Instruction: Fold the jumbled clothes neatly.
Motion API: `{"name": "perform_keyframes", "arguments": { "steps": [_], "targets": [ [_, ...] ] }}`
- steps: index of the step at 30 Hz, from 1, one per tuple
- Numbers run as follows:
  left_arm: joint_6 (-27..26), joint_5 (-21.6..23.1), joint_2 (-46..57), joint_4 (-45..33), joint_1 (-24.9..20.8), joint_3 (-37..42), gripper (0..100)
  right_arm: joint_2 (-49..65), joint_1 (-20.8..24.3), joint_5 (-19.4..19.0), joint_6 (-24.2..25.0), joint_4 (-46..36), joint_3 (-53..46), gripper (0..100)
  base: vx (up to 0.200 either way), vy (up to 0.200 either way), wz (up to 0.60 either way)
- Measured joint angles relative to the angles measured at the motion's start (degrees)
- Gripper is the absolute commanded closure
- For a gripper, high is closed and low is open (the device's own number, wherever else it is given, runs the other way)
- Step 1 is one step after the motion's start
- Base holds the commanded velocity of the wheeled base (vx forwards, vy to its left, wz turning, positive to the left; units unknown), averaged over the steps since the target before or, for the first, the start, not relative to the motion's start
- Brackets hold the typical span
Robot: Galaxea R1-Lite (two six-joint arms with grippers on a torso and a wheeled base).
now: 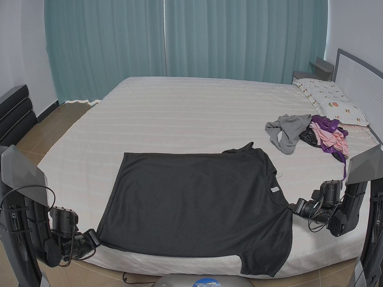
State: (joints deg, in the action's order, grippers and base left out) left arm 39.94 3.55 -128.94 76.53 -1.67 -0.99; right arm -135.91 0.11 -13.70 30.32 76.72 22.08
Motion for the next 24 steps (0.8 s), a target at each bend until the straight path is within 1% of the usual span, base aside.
{"name": "perform_keyframes", "arguments": {
  "steps": [6, 13, 14, 19, 24],
  "targets": [
    [1.01, -0.02, 0.05, 0.0, -0.06, -0.02, 100, 0.05, -1.05, 0.93, 0.0, -1.67, 3.39, 100, 0.0, 0.0, 0.0],
    [1.11, -0.02, 0.05, 0.0, -0.11, -0.02, 100, -0.13, -0.79, 0.98, 0.0, -3.36, 6.28, 100, 0.0, 0.0, 0.0],
    [1.11, -0.02, 0.02, 0.02, -0.11, -0.02, 100, -0.15, -0.73, 0.98, 0.02, -3.99, 6.5, 0, 0.0, 0.0, 0.0],
    [1.08, 0.01, -0.11, 0.05, -0.09, -0.02, 100, -0.24, -0.57, 0.44, 0.04, -4.29, 6.94, 0, 0.0, 0.0, 0.0],
    [1.12, 0.04, -0.11, 0.05, -0.09, -0.02, 100, 0.99, -0.84, -0.9, 0.06, -3.43, 4.41, 0, 0.0, 0.0, 0.0]
  ]
}}
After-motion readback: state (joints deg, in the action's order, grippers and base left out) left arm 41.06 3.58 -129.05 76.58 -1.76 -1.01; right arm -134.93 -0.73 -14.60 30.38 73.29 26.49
